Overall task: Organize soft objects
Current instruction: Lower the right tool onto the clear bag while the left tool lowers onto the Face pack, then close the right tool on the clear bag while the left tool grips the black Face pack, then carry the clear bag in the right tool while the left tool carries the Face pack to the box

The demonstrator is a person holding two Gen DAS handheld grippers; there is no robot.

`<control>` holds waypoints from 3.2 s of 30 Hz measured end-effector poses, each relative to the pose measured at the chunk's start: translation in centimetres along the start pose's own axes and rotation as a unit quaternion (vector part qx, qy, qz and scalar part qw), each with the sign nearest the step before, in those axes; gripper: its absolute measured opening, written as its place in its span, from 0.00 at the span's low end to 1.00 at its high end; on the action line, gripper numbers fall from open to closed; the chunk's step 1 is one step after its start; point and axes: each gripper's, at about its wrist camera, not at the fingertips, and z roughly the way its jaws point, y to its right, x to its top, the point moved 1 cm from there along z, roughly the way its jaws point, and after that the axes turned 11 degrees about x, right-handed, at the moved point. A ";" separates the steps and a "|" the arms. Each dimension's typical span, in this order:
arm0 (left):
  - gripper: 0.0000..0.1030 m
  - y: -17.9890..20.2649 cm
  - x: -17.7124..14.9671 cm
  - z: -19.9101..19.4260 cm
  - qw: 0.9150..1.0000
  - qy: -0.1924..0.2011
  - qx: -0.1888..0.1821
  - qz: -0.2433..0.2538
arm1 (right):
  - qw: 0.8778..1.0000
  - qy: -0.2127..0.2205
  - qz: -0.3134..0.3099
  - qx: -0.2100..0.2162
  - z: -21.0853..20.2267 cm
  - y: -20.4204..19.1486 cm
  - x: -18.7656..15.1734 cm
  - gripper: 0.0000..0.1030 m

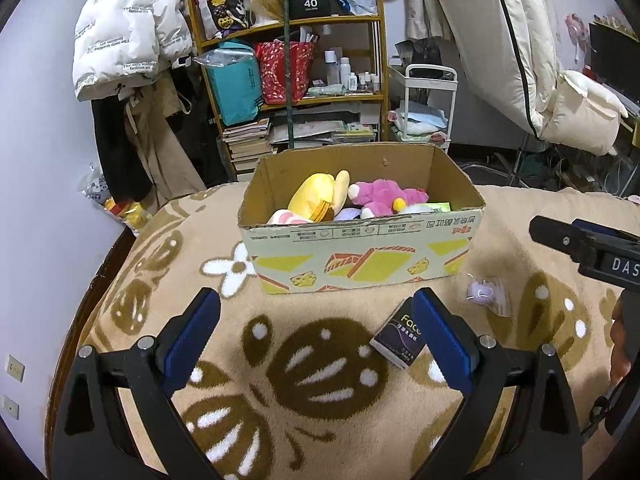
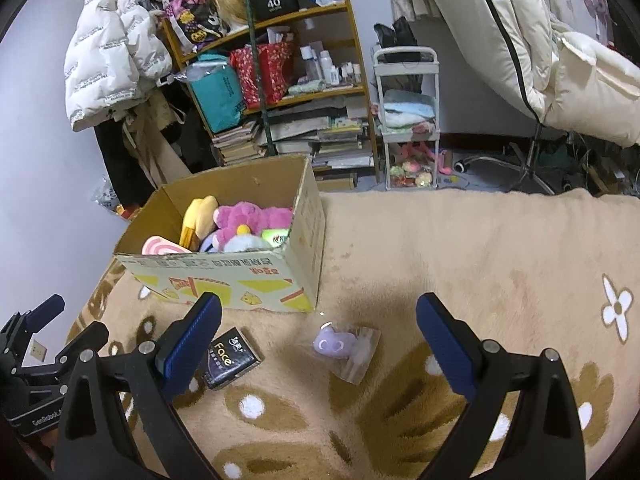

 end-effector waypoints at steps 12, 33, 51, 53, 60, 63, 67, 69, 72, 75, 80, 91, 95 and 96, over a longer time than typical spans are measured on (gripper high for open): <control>0.93 3.2 -0.5 2.3 0.999 0.002 -0.021 0.031 | 0.999 -0.033 0.037 -0.001 2.4 1.6 -0.3 0.99; 0.93 6.9 -2.1 7.7 0.992 -0.081 -0.084 0.043 | 0.991 -0.090 0.099 -0.012 7.0 4.6 -1.3 0.99; 0.88 8.4 -4.2 11.4 0.986 -0.140 -0.078 0.056 | 0.982 -0.167 0.088 -0.027 12.7 4.6 -3.8 0.99; 0.87 8.3 -4.2 11.7 0.984 -0.148 -0.088 0.048 | 0.982 -0.169 0.084 -0.029 12.9 4.5 -3.8 1.00; 0.73 7.7 -4.3 11.7 0.983 -0.151 -0.098 0.034 | 0.978 -0.190 0.054 -0.064 14.0 3.8 -4.0 0.98; 0.65 7.6 -4.6 11.6 0.982 -0.152 -0.109 0.029 | 0.978 -0.189 0.054 -0.070 13.7 3.8 -3.8 0.94; 0.56 7.6 -4.8 11.2 0.982 -0.148 -0.116 0.031 | 0.978 -0.185 0.053 -0.076 13.1 4.0 -3.7 0.86; 0.56 7.6 -4.9 11.0 0.983 -0.145 -0.110 0.036 | 0.978 -0.186 0.047 -0.078 12.9 3.8 -3.8 0.86; 0.56 7.6 -4.8 10.8 0.983 -0.144 -0.106 0.033 | 0.979 -0.185 0.044 -0.078 12.5 3.3 -4.1 0.86; 0.55 7.0 -4.6 11.0 0.983 -0.146 -0.110 0.017 | 0.980 -0.179 0.040 -0.076 11.7 2.9 -4.3 0.86; 0.54 5.7 -4.5 10.1 0.986 -0.135 -0.102 0.006 | 0.983 -0.169 0.040 -0.066 10.6 2.5 -4.3 0.85; 0.53 2.8 -3.1 5.5 0.995 -0.069 -0.073 -0.014 | 0.994 -0.100 0.043 -0.021 5.6 0.5 -3.2 0.85; 0.53 1.4 -2.2 2.8 0.997 -0.028 -0.072 -0.028 | 0.998 -0.063 0.020 -0.005 3.3 -0.7 -2.2 0.85; 0.53 1.4 -1.8 2.2 0.997 -0.017 -0.069 -0.033 | 0.998 -0.054 0.015 -0.001 3.4 -0.5 -1.5 0.85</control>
